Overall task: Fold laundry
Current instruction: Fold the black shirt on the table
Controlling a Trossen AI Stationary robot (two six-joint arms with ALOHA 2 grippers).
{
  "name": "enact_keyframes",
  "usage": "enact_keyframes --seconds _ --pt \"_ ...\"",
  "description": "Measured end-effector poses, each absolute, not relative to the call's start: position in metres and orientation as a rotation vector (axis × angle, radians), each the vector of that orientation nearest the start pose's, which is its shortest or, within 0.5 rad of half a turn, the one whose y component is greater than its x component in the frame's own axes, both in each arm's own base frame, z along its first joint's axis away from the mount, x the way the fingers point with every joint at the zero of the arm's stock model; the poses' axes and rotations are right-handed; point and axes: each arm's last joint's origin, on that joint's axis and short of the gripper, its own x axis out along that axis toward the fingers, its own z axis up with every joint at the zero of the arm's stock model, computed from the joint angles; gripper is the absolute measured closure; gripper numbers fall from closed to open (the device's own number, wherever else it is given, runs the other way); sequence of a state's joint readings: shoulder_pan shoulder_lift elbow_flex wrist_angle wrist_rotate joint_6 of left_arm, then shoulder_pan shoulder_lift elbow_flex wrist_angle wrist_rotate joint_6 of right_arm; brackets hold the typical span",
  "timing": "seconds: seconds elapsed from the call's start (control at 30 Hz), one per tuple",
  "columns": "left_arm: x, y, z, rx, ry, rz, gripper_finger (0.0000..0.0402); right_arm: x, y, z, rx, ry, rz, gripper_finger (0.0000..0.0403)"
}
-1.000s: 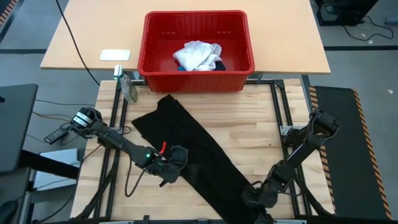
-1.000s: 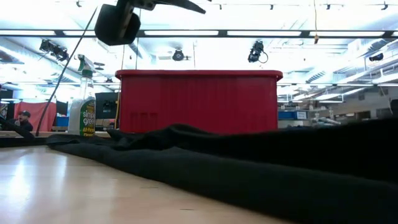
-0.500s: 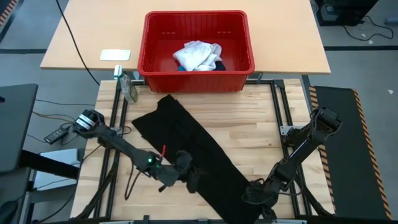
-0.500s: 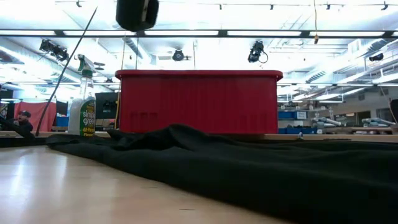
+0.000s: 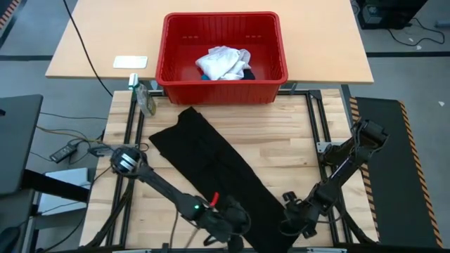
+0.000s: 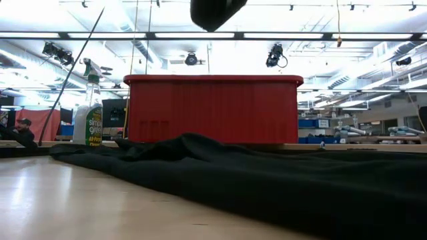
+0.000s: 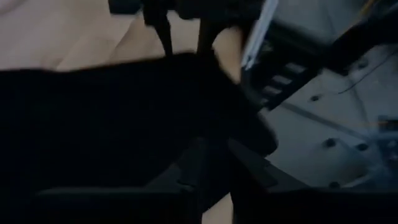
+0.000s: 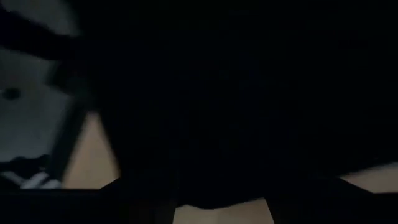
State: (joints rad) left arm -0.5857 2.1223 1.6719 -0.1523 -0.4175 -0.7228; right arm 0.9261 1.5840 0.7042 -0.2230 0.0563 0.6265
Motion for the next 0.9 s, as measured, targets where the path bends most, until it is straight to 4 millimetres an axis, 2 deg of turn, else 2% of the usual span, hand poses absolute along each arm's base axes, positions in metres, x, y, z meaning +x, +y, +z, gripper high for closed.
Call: enact_keyframes --seconds 0.13,0.27,0.37,0.47,0.6,0.73,0.9 --pt "0.417 -0.255 0.226 -0.447 0.620 0.103 0.0322 0.157 0.201 0.122 0.095 1.293 0.309 0.0212" --pt "0.421 -0.255 0.231 -0.425 0.588 0.080 0.0305 0.149 0.202 0.126 0.149 1.300 0.294 0.0225" --pt "0.422 -0.256 0.233 -0.335 0.571 0.043 0.0286 0.149 0.204 0.138 0.219 1.215 0.320 0.0227" --pt "0.425 -0.257 0.234 -0.242 0.540 0.002 0.0259 0.153 0.201 0.159 0.284 1.098 0.320 0.0226" --pt "0.434 -0.261 0.236 -0.136 0.431 -0.065 0.0219 0.152 0.191 0.174 0.259 1.020 0.317 0.0219" --pt "0.444 -0.270 0.217 -0.070 0.389 -0.184 0.0192 0.148 0.191 0.184 0.180 0.985 0.421 0.0209" --pt "0.451 -0.276 0.180 -0.002 0.429 -0.231 0.0182 0.133 0.204 0.177 -0.002 1.018 0.625 0.0192"
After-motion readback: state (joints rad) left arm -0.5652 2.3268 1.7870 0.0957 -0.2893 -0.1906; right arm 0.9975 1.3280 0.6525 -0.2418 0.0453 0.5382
